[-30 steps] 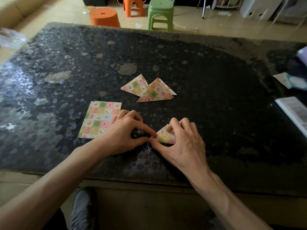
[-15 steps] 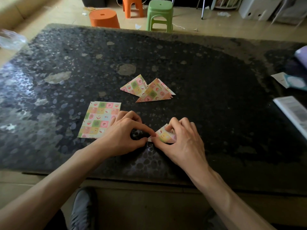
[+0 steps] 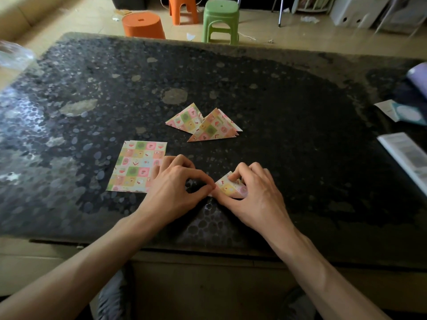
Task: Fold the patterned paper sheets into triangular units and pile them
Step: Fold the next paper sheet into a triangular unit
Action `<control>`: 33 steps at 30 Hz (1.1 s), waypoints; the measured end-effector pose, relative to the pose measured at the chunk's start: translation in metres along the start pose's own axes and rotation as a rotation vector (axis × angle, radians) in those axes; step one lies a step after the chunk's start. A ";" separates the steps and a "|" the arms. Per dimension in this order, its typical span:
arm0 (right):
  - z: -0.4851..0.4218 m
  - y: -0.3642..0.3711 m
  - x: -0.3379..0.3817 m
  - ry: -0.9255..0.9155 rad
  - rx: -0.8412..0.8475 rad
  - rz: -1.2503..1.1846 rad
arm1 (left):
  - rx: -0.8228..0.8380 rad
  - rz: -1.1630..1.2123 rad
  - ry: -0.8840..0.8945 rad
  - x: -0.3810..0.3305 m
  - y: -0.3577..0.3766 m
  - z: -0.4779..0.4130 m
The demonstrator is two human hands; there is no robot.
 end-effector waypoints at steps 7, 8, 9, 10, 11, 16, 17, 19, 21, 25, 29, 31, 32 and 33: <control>-0.001 -0.004 0.001 0.015 0.020 -0.030 | 0.010 -0.011 0.007 0.000 0.001 0.000; -0.001 -0.004 0.000 0.025 0.036 -0.036 | 0.012 -0.020 0.012 0.000 0.001 -0.001; -0.002 -0.006 -0.001 0.039 0.059 -0.043 | 0.014 -0.032 0.017 0.001 0.001 -0.001; -0.003 -0.007 -0.002 0.052 0.083 -0.052 | 0.015 -0.040 0.022 0.001 0.002 -0.001; -0.004 -0.008 -0.003 0.061 0.102 -0.061 | 0.016 -0.043 0.025 0.002 0.002 -0.001; -0.002 -0.006 -0.004 0.052 0.080 -0.098 | 0.006 -0.030 0.040 0.001 0.002 -0.001; -0.002 -0.006 -0.005 0.046 0.073 -0.103 | -0.008 -0.028 0.054 -0.001 0.003 -0.001; -0.001 -0.005 -0.006 0.028 0.064 -0.098 | -0.042 -0.030 0.090 -0.002 0.005 0.001; 0.001 -0.002 -0.006 0.010 0.033 -0.086 | -0.053 -0.020 0.107 -0.001 0.005 0.002; 0.007 0.009 -0.001 -0.018 -0.117 -0.020 | -0.027 0.010 0.081 0.002 0.005 0.000; 0.013 0.017 0.004 -0.028 -0.223 0.074 | 0.015 0.031 0.053 0.002 0.004 -0.001; 0.014 0.018 0.004 -0.032 -0.238 0.096 | 0.034 0.028 0.050 0.002 0.003 -0.002; 0.014 0.019 0.004 -0.034 -0.233 0.103 | 0.039 0.026 0.051 0.002 0.002 -0.003; 0.014 0.019 0.004 -0.035 -0.221 0.109 | 0.043 0.022 0.054 0.002 0.002 -0.004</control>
Point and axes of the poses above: each hand's wrist, its own z-axis away from the middle knuckle, its own y-axis out of the palm, x = y × z, the point moved 2 cm from there along -z, towards the middle knuckle, and after that the axes turned 1 degree about -x, right-handed, at the moved point
